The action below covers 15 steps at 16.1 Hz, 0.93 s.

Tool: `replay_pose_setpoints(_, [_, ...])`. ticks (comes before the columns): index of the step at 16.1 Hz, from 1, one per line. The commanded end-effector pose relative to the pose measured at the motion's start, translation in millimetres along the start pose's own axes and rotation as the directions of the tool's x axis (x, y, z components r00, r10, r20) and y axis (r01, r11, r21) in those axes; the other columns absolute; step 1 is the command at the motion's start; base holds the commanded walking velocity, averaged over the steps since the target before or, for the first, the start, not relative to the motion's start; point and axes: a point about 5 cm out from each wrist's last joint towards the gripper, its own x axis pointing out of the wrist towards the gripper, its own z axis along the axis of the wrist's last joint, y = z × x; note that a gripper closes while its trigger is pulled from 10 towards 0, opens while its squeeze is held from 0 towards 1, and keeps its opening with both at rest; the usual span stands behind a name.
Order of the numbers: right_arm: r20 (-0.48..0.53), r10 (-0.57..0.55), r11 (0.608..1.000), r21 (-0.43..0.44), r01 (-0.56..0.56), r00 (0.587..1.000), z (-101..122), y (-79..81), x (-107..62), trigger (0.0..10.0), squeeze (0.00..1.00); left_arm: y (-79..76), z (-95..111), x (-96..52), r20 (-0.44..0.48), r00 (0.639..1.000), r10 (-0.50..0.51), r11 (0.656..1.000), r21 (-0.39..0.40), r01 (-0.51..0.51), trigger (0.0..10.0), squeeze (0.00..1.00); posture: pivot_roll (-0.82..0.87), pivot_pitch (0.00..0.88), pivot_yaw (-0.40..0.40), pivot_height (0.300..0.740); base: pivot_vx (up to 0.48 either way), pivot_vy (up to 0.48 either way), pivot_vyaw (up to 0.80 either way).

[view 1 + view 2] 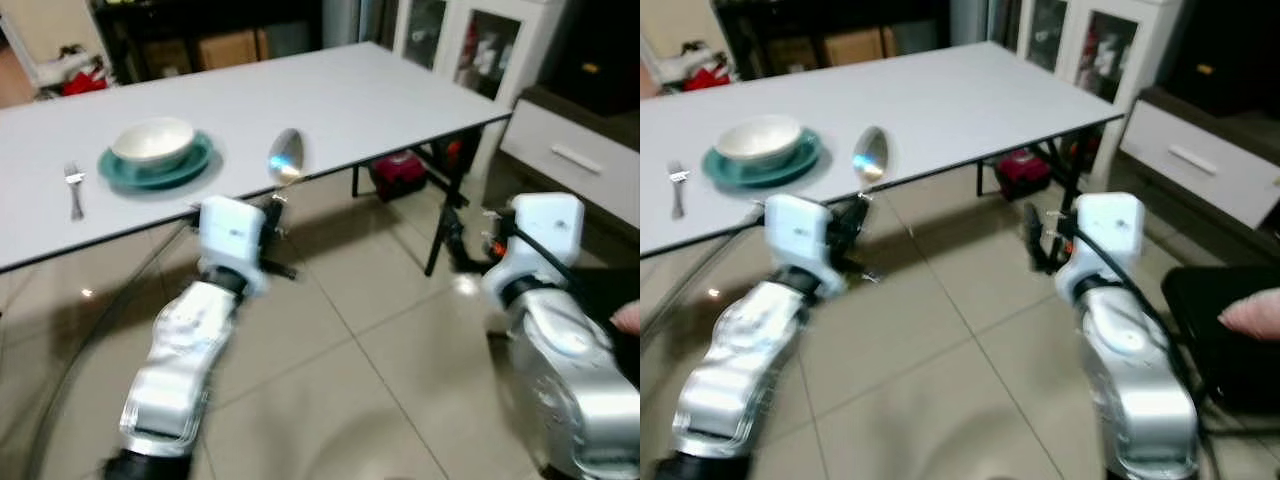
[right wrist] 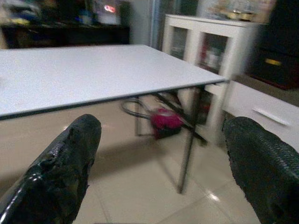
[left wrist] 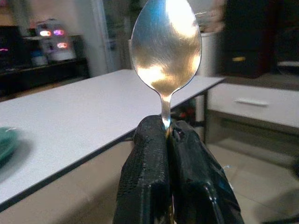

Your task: Setting the table

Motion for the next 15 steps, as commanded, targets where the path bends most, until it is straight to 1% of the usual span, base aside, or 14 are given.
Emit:
replay_pose_setpoints(1, [0.015,0.026,1.0,0.008,-0.026,1.0,3.9,6.6,0.2,10.0,0.0,10.3,3.4,-1.9,0.013,0.999,0.034,0.999,0.029,-0.034,10.0,0.0,-0.08,0.0,0.028,0.74,0.379,0.0,0.0])
replay_pose_setpoints(4, [0.012,0.028,1.0,0.007,-0.028,1.0,3.2,6.5,-0.4,10.0,0.0,9.2,0.6,-0.9,0.001,1.0,0.027,0.999,0.032,-0.027,10.0,0.0,-0.09,0.0,0.034,0.74,0.386,0.0,0.0])
replay_pose_setpoints(6, [0.002,0.018,1.0,0.01,-0.018,1.0,2.3,2.9,-0.5,10.0,0.0,6.7,1.1,0.8,0.005,1.0,0.014,1.0,0.027,-0.015,10.0,0.0,-0.09,0.0,0.031,0.74,0.403,0.0,0.0])
replay_pose_setpoints(12, [0.008,0.02,1.0,0.012,-0.02,1.0,3.1,2.6,1.3,10.0,0.0,9.1,1.8,0.0,0.005,0.999,0.032,0.999,0.034,-0.032,10.0,0.0,-0.07,0.0,0.022,0.74,0.421,0.0,-0.74])
replay_pose_setpoints(15, [-0.001,0.025,1.0,0.008,-0.025,1.0,1.6,2.9,0.8,10.0,0.0,8.6,1.4,0.3,0.001,0.999,0.032,0.999,0.035,-0.032,10.0,0.0,-0.08,0.0,0.026,0.74,0.417,0.0,0.0])
